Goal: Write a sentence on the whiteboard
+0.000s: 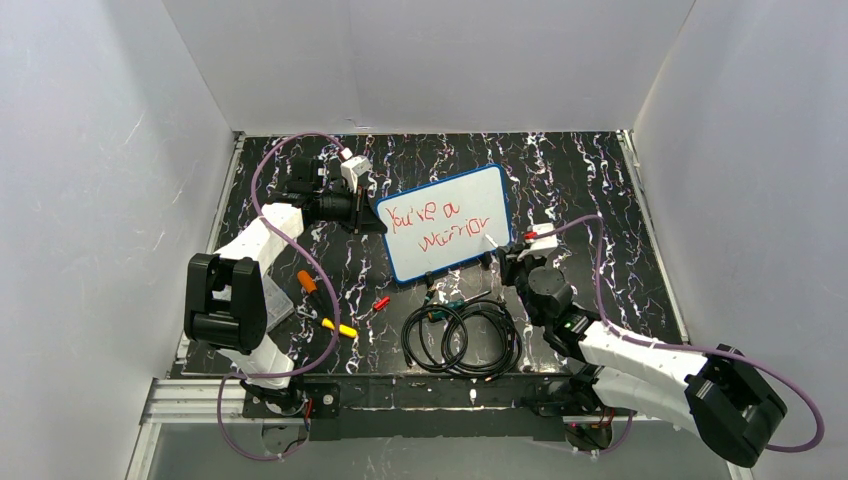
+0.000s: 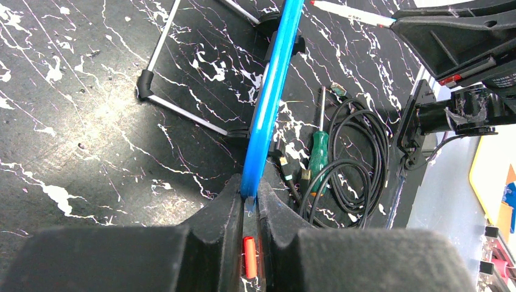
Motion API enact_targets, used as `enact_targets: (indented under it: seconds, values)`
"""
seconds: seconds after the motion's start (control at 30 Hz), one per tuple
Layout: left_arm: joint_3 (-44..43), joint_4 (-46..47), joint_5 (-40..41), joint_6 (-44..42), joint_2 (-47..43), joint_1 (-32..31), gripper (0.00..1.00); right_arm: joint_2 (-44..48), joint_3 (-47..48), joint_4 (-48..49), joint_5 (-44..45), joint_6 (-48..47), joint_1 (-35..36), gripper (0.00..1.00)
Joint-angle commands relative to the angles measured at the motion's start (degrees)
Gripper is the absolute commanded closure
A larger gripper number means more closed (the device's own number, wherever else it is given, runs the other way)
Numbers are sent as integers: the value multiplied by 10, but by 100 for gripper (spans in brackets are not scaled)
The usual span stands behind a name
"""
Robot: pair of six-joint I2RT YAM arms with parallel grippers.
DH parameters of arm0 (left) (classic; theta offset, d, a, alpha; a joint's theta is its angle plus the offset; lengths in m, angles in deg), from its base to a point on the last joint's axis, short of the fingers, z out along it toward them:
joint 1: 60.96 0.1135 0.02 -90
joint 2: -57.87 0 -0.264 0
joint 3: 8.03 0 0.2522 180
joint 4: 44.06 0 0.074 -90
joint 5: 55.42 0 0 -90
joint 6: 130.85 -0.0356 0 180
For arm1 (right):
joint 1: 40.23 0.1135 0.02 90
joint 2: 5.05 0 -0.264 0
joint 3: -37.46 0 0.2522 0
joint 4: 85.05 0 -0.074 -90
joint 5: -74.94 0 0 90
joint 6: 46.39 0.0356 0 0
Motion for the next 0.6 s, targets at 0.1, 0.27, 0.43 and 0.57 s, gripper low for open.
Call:
enact_targets:
  seconds: [0.1, 0.27, 0.43, 0.57]
  values:
    - [-10, -5, -4, -6, -17, -3, 100, -17, -1, 30, -16, 8, -2, 99]
    - [-11, -5, -4, -6, -17, -3, 100, -30, 3, 28, -14, 3, -2, 99]
    - [-12, -5, -5, -6, -17, -3, 100, -24, -5, 10, -15, 20, -2, 99]
    - [-12, -5, -6, -6, -17, -3, 100, -19, -12, -3, -15, 33, 0, 99]
